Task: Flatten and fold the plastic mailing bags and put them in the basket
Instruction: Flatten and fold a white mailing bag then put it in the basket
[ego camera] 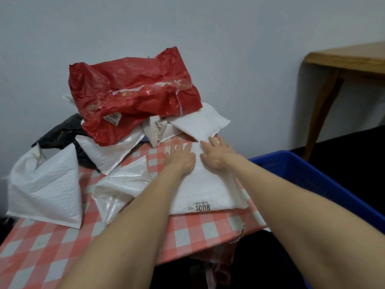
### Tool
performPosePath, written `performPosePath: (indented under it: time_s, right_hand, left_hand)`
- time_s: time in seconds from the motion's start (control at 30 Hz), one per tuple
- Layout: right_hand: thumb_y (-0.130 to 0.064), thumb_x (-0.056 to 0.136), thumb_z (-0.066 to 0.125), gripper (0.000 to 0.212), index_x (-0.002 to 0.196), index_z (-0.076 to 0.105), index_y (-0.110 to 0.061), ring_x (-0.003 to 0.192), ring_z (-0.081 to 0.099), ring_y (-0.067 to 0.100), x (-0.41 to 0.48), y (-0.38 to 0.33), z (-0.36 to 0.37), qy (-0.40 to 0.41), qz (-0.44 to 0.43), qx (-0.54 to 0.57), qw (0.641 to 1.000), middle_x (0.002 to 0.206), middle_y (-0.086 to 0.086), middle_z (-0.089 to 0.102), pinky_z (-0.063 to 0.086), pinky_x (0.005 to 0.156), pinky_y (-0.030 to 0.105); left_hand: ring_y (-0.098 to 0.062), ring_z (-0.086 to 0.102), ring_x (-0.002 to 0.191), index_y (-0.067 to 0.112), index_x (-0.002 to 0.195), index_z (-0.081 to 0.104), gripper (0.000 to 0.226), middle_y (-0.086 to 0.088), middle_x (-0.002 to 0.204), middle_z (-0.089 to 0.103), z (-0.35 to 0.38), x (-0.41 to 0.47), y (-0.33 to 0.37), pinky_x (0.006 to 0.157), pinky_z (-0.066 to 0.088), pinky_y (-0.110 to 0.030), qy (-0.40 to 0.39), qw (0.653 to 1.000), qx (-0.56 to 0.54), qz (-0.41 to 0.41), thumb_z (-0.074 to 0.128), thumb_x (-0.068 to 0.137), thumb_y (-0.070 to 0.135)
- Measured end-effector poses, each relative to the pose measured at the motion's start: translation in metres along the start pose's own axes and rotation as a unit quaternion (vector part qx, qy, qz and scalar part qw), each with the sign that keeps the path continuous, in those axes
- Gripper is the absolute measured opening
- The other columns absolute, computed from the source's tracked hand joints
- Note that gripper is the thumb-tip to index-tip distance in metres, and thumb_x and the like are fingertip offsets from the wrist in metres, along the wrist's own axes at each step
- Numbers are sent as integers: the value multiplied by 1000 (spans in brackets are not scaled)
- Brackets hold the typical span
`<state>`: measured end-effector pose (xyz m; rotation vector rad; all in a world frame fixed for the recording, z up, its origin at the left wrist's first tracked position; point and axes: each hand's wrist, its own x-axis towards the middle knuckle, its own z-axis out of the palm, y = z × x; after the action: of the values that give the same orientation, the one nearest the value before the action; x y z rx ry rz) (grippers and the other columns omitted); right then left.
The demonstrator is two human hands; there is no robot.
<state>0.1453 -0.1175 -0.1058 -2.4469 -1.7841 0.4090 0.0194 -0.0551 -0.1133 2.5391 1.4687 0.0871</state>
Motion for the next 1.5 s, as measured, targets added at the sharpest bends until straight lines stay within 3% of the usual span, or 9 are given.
performPosePath:
  time_s: [0.17,0.7,0.8,0.93,1.03,1.13,1.27,1.5]
  right_hand:
    - [-47,101,18,58,153,-4,-35,148,-14,31,1,0,13,-43,23,8,999,162,3,-12,-6,118,47]
    - [-47,102,16,57,154,-1,-32,148,-11,30,3,0,20,-51,23,27,998,162,4,-7,-1,118,47]
    - [-47,102,17,57,154,-1,-33,148,-12,29,4,0,20,-47,22,39,998,162,3,-8,-1,119,47]
    - [-51,101,21,60,154,3,-31,148,-10,30,0,4,18,-31,17,67,997,162,6,-8,0,119,46]
    - [-49,100,29,61,153,15,-23,147,7,31,-4,7,10,35,48,137,989,161,10,-2,13,118,48]
    - [-47,99,32,57,149,25,-19,139,26,34,-18,7,5,59,80,175,980,155,13,14,27,113,49]
    - [-43,100,27,55,151,22,-21,142,16,31,-47,0,4,62,72,113,989,156,12,17,22,113,48]
    - [-42,101,15,57,155,4,-27,147,-13,32,-89,-28,30,49,27,47,997,162,9,-4,-1,119,49]
  left_hand:
    - [-26,-9,147,31,152,-1,52,1,161,-9,10,3,-2,118,-2,-46,-53,998,-4,-25,14,102,36]
    - [-25,-4,148,29,153,0,53,0,161,-7,18,12,-6,118,-2,-47,-83,996,-20,-25,13,102,34]
    - [-26,3,148,29,153,4,52,-2,161,-2,20,13,-7,118,3,-48,-59,998,-18,-16,14,102,34]
    - [-27,18,144,25,151,17,50,-7,159,13,18,7,-8,115,21,-46,-16,1000,-21,1,19,102,36]
    - [-30,30,138,23,148,26,47,-12,152,26,12,0,-8,109,31,-46,13,999,-29,1,22,102,36]
    - [-32,25,139,23,148,24,49,-14,153,24,9,-15,-7,112,26,-48,20,999,-36,-1,20,102,38]
    - [-30,9,146,23,152,14,54,-14,158,12,9,-39,-7,117,14,-50,12,999,-46,9,14,101,40]
    - [-25,-1,148,31,152,3,53,-1,161,-2,14,-78,-3,118,5,-49,2,999,-16,28,8,101,40]
